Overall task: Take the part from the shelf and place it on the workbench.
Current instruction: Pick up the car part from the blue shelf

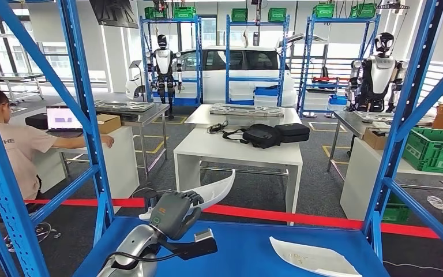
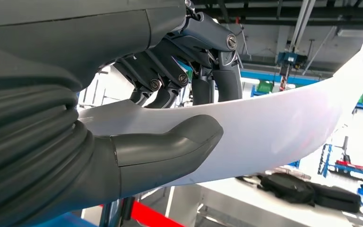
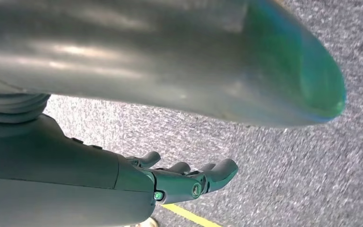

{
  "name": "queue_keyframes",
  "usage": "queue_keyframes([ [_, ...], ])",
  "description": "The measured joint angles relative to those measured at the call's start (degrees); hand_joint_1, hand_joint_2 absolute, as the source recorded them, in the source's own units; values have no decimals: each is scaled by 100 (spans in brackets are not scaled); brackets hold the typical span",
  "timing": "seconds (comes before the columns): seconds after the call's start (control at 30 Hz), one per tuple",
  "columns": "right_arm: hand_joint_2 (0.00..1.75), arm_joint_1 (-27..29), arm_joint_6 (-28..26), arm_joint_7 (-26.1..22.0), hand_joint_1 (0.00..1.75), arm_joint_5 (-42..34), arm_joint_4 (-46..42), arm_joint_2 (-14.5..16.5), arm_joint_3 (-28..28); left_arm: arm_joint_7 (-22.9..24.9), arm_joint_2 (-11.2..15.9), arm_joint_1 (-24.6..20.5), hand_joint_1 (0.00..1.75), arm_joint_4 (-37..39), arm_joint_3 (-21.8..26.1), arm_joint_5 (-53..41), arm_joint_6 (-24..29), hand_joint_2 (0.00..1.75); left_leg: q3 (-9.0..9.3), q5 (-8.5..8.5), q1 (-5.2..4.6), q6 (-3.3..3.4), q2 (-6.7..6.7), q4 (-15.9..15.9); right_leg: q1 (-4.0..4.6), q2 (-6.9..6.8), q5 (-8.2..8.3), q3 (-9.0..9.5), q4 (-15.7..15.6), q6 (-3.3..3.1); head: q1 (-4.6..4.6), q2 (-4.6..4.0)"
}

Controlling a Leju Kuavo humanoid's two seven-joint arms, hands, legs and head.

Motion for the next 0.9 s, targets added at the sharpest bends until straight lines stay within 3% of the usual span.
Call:
queue_keyframes([
  [0.07, 0, 1, -2, -5, 0, -3, 0, -20, -2, 21, -2, -1, 175, 11, -27, 3, -26, 175, -70, 31, -7, 0, 6, 31, 2, -1, -106, -101, 355, 13, 3, 0],
  [0.1, 0, 0, -1, -6, 0, -2, 0, -25, -2, 35, -2, -6, 175, 12, -38, 5, -41, 175, -102, 41, -6, -7, 6, 55, 1, -2, -5, 16, 197, 9, 4, 0],
  [0.17, 0, -13, 1, -1, 0, -2, -1, -41, -2, 70, -2, -37, 175, 6, -60, 8, -75, 175, -159, 53, -6, -29, 6, 114, 1, -7, 268, 459, -539, -17, 5, 0],
  [0.23, 0, -28, 3, 8, 0, -2, -2, -57, -2, 97, 2, -88, 175, -6, -87, 13, -115, 175, -204, 70, -25, -77, 3, 157, 21, -3, 408, 731, -1061, -73, 5, 0],
  [0.37, 0, -34, 10, 14, 0, -2, -2, -64, -2, 105, 10, -137, 175, -20, -133, 19, -144, 175, -260, 93, -34, -219, -5, 171, 22, -7, 511, 706, -1158, -220, 1, 0],
  [0.43, 0, -36, 11, 16, 0, -2, -2, -66, -2, 105, 22, -157, 175, -23, -139, 44, -156, 175, -419, -195, -20, -281, -10, 543, -1, -18, 580, 665, -1189, -294, -10, 0],
  [0.5, 0, -35, 15, 25, 0, -2, -2, -68, -3, 102, 31, -170, 175, -23, -144, 94, -184, 175, -686, -641, 2, -334, -13, 1291, 1, -23, 632, 596, -1188, -324, -19, 0],
  [0.53, 0, -34, 17, 29, 0, -3, -2, -68, -3, 100, 36, -169, 175, -23, -145, 116, -203, 175, -782, -784, 10, -348, -13, 1605, 1, -24, 658, 559, -1184, -325, -19, 0],
  [0.57, 0, -32, 18, 38, 0, -3, -2, -68, -3, 99, 42, -168, 175, -22, -146, 134, -219, 175, -783, -823, 15, -353, -12, 1730, 2, -24, 685, 523, -1182, -322, -19, 0],
  [0.6, 0, -30, 17, 47, 0, -5, -2, -68, -4, 99, 48, -169, 175, -23, -148, 150, -228, 175, -669, -757, 18, -346, -12, 1622, 2, -21, 711, 493, -1181, -314, -19, 0],
  [0.7, 0, -25, 7, 84, 0, -10, -2, -68, -4, 108, 62, -199, 175, -47, -150, 198, -234, 175, 42, -378, 3, -273, -13, 478, 7, -12, 783, 434, -1178, -259, -19, 0],
  [0.73, 0, -27, 3, 93, 0, -11, -2, -72, -4, 115, 65, -218, 175, -58, -156, 205, -230, 175, 188, -320, -10, -242, -16, 211, 11, -13, 809, 417, -1178, -226, -17, 0],
  [0.83, 0, -31, 0, 111, 0, -10, -2, -85, -4, 152, 87, -254, 175, -75, -198, 210, -217, 175, 228, -252, -44, -143, -27, 56, 6, -18, 891, 387, -1211, -106, -15, 0],
  [0.9, 0, -31, 2, 117, 0, -9, -2, -90, -4, 165, 99, -273, 175, -78, -226, 210, -217, 175, 193, -165, -28, -58, -17, 12, -8, -18, 793, 335, -1121, -43, -13, 0],
])
